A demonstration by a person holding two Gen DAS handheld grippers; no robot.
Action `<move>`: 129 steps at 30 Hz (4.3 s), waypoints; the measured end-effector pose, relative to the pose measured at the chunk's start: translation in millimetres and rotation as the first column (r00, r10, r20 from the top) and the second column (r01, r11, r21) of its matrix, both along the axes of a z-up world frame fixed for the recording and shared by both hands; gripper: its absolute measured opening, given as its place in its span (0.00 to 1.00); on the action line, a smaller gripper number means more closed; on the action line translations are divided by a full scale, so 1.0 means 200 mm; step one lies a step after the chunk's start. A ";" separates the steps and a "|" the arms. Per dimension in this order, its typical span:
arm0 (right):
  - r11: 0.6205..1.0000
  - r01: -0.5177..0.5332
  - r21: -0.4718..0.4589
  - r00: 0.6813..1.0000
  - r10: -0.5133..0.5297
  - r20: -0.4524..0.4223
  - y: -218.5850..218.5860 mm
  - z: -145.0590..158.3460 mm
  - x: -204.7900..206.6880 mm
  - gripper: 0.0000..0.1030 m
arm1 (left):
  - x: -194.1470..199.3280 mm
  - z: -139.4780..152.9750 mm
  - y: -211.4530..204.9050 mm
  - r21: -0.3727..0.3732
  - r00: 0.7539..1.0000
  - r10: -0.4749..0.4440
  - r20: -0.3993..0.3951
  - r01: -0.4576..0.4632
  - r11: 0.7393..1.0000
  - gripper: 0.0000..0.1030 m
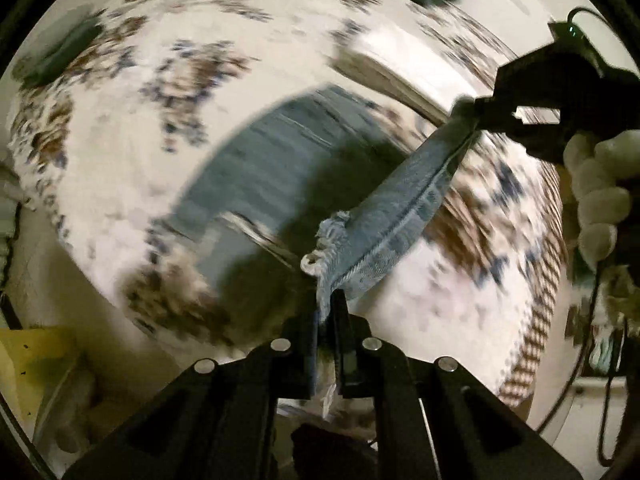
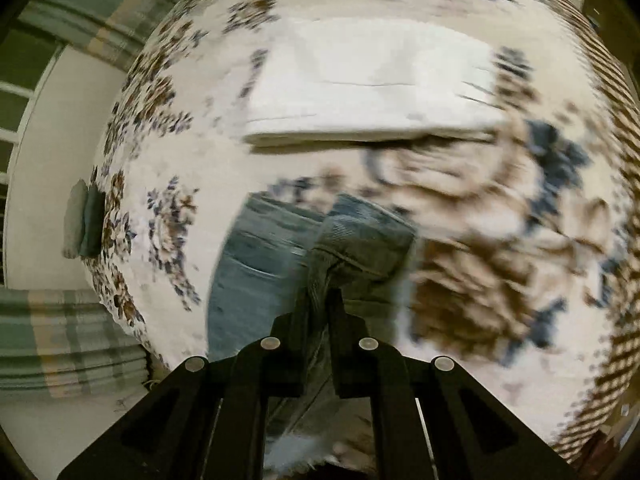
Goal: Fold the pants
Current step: 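Lift the hems with both grippers and fold them over toward the waistband, then lower the folded hems onto the waistband and open both grippers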
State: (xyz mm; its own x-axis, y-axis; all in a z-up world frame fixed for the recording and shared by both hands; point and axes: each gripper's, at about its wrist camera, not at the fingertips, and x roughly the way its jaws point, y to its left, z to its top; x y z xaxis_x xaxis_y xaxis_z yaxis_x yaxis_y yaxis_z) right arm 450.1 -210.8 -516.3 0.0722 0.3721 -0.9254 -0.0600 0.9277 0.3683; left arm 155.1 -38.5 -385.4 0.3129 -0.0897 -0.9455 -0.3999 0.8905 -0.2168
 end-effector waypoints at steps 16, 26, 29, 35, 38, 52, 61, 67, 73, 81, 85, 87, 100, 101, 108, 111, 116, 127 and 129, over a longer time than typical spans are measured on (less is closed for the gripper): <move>0.956 -0.160 -0.248 0.986 0.142 -0.088 0.95 -0.60 0.20 0.10 | 0.08 -0.67 0.68 0.012 0.967 0.235 -0.103 -0.235 0.972 0.09; 0.962 -0.272 0.013 0.957 0.272 -0.102 0.58 -0.33 0.01 0.99 | -0.12 -0.46 0.77 -0.124 0.892 0.452 0.010 -0.448 0.885 0.90; 0.954 -0.300 0.020 0.949 0.300 -0.101 0.34 -0.30 -0.04 0.99 | -0.19 -0.43 0.60 -0.211 0.851 0.525 -0.003 -0.514 0.831 0.90; 0.939 -0.338 0.055 0.931 0.343 -0.127 -0.06 -0.39 -0.06 0.99 | -0.26 -0.71 0.11 -0.464 0.726 0.645 -0.238 -0.669 0.581 0.90; 0.936 -0.339 0.096 0.927 0.349 -0.139 -0.13 -0.51 -0.03 0.99 | -0.30 -0.86 0.00 -0.505 0.606 0.729 -0.319 -0.760 0.411 0.90; 0.932 -0.170 0.321 0.961 0.228 -0.154 -0.19 -0.89 0.15 0.47 | -0.36 -1.11 0.14 -0.457 0.116 0.911 -0.395 -0.885 -0.085 0.40; 0.918 -0.130 0.375 0.967 0.201 -0.157 -0.27 -0.73 0.04 0.16 | -0.40 -1.00 0.23 -0.516 0.266 0.937 -0.228 -0.849 0.116 0.31; 0.928 -0.125 0.350 0.958 0.204 -0.200 -0.26 -0.86 0.09 0.52 | -0.42 -1.24 0.20 -0.603 0.229 0.937 -0.263 -0.797 0.026 0.54; 0.913 -0.093 0.396 0.974 0.167 -0.155 -0.16 -0.92 0.11 0.54 | -0.32 -1.20 0.23 -0.551 0.211 0.955 -0.207 -0.832 0.065 0.49; 0.924 -0.052 0.379 0.981 0.117 -0.152 -0.15 -0.72 0.03 0.25 | -0.25 -0.91 0.36 -0.479 0.310 0.947 -0.084 -0.846 0.234 0.25; 0.921 -0.018 0.388 0.982 0.090 -0.169 -0.15 -0.52 0.01 0.23 | -0.24 -0.69 0.40 -0.439 0.385 0.922 -0.041 -0.836 0.329 0.25; 0.920 0.000 0.393 0.982 0.074 -0.172 -0.16 -0.40 0.01 0.22 | -0.19 -0.55 0.44 -0.417 0.429 0.903 -0.028 -0.826 0.379 0.25; 0.805 0.319 0.501 0.934 -0.356 -0.023 -0.62 0.38 0.60 0.21 | 1.03 -0.01 0.67 -0.527 0.751 0.636 0.178 -0.473 0.706 0.25; 0.789 0.348 0.507 0.915 -0.403 -0.001 -0.67 0.42 0.67 0.21 | 1.13 0.01 0.68 -0.533 0.766 0.614 0.192 -0.444 0.720 0.25; 0.698 0.493 0.519 0.788 -0.611 0.074 -0.96 0.27 0.95 0.21 | 2.00 -0.19 0.55 -0.489 0.903 0.321 0.285 -0.151 0.859 0.25; 0.666 0.566 0.487 0.751 -0.659 0.028 -1.03 -0.09 0.90 0.21 | 2.16 -0.50 0.47 -0.433 0.951 0.200 0.236 -0.081 0.898 0.25; 0.618 0.643 0.453 0.708 -0.705 -0.043 -1.05 -0.48 0.71 0.21 | 2.12 -0.96 0.45 -0.427 0.988 0.118 0.102 -0.063 0.902 0.25; 0.678 0.646 0.352 0.734 -0.678 -0.040 -1.13 -0.50 0.56 0.38 | 2.11 -0.85 0.46 -0.422 0.996 -0.018 0.092 0.055 0.905 0.37; 0.701 0.643 0.309 0.743 -0.669 -0.027 -1.13 -0.49 0.54 0.38 | 2.07 -0.81 0.47 -0.407 0.996 -0.037 0.087 0.069 0.911 0.40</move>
State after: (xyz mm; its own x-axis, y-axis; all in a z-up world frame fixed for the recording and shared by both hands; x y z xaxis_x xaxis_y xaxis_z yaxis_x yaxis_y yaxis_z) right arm 558.3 -436.2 -613.4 0.4669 0.4408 -0.7666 0.4824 0.5996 0.6386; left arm 568.3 55.6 -547.8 0.3657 -0.4821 -0.7962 -0.3225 0.7368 -0.5943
